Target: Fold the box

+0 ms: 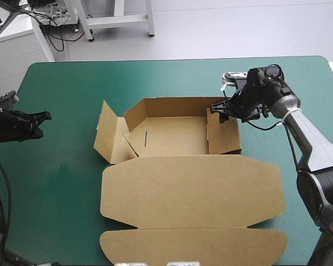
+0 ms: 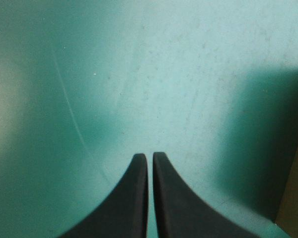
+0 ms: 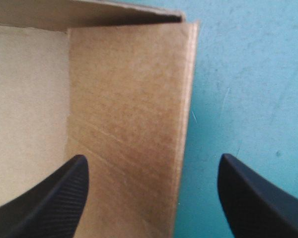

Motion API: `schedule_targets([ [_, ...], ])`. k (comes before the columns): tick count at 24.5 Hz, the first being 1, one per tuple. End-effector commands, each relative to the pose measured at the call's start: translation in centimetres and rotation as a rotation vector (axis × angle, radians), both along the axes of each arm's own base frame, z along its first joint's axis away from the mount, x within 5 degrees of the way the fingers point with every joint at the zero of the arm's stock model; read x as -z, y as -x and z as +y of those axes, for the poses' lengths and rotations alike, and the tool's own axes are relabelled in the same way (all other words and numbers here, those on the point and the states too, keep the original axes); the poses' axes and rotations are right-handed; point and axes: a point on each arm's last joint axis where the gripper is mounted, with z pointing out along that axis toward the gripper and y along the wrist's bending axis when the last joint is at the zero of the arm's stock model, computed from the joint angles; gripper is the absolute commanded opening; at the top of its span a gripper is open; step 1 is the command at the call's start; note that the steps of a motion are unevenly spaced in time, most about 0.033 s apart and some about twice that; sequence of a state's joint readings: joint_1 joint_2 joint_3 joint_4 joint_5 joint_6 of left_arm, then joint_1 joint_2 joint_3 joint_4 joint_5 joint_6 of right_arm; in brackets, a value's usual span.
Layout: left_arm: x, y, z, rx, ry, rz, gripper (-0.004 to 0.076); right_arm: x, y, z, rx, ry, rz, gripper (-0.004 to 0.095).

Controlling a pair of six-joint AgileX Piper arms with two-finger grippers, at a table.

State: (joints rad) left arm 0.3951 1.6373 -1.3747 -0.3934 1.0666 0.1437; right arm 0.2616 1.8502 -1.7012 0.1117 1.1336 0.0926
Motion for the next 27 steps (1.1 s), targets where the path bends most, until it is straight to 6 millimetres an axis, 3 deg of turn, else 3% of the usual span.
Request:
schedule_targets([
  [1, -2.4, 0.4, -0.2, -0.020, -0.005, -0.090, 0.0015, -5.6, 0.9, -0.6, -0.009, -0.021, -0.110, 0.0788],
  [4, -2.4, 0.4, -0.2, -0.021, -0.006, -0.092, 0.0015, -8.9, 1.9, -1.0, 0.019, -0.035, -0.170, 0.0788],
  [7, -2.4, 0.4, -0.2, -0.023, -0.006, -0.093, 0.0015, -9.8, 3.5, -1.3, 0.042, -0.049, -0.179, 0.0787],
  [10, -2.4, 0.4, -0.2, -0.025, -0.003, -0.094, 0.0015, -8.6, 5.9, -0.9, 0.029, -0.033, -0.120, 0.0785],
  [12, -2.4, 0.4, -0.2, -0.025, -0.003, -0.094, 0.0015, -7.0, 6.3, -0.4, 0.028, 0.004, -0.108, 0.0785],
  [27, -2.5, 0.3, -0.4, -0.028, 0.021, -0.102, 0.0015, -1.3, 2.2, 0.8, 0.061, 0.061, -0.044, 0.0768],
])
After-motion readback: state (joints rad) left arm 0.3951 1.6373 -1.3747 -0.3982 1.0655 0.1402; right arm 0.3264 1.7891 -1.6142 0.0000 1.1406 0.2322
